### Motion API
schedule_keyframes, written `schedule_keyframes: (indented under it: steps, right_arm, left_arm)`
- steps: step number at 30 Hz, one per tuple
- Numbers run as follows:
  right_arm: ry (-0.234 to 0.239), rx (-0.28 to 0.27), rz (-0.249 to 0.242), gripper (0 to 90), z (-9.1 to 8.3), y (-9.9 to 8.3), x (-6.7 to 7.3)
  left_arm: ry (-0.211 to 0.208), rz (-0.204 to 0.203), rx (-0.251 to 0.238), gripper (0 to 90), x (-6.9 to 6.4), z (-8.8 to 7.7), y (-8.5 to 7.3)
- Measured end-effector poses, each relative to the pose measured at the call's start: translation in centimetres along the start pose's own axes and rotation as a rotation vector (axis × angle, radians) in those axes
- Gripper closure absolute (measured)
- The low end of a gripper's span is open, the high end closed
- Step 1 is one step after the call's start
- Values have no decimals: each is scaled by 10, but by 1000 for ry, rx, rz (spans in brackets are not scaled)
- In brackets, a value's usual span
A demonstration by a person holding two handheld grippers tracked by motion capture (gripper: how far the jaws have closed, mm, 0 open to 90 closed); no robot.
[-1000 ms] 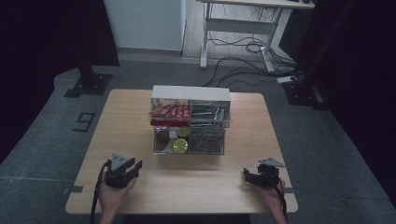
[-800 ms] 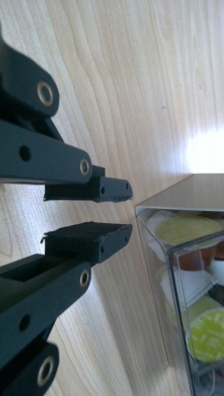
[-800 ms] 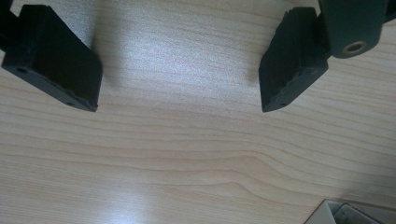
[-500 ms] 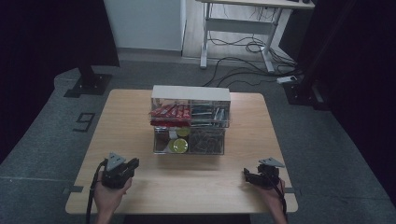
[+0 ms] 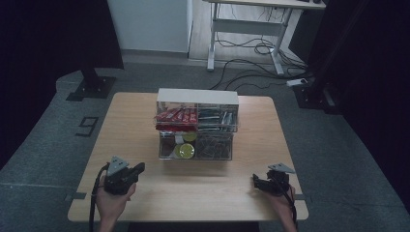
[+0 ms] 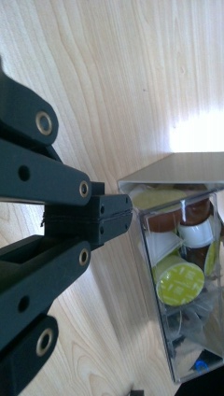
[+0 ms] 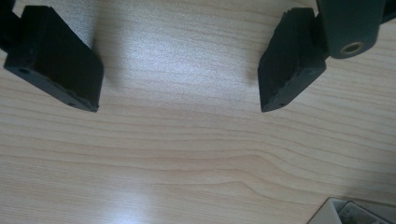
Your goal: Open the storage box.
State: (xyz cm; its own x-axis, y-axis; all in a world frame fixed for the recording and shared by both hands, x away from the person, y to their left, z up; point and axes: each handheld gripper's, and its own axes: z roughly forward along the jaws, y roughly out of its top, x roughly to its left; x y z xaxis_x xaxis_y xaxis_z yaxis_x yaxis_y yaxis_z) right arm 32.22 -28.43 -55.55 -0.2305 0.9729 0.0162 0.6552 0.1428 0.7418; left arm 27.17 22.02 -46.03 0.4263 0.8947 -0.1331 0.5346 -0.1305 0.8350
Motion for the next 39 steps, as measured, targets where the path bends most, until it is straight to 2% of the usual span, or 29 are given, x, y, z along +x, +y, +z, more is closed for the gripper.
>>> schedule_keyframes:
  steps: [4,10,16,22,27,34,39]
  right_arm:
    - [-3,-1,3,150,0,0,0]
    - [-4,-1,4,153,0,0,0]
    - [-5,-2,4,153,0,0,0]
    - [-5,-2,5,153,0,0,0]
    - [-6,-2,5,155,0,0,0]
    - [-8,-2,8,158,0,0,0]
    - [-8,-2,7,158,0,0,0]
  left_arm:
    - [-15,19,-22,900,-4,-5,5]
    - [-64,12,-47,900,-10,-8,17]
    - [-107,21,-52,900,-17,-6,35]
    - [-132,32,-58,900,-24,-7,50]
    - [-143,25,-64,900,-27,-6,60]
    - [-160,36,-66,900,-35,-5,74]
    - [-154,38,-66,900,-38,-2,82]
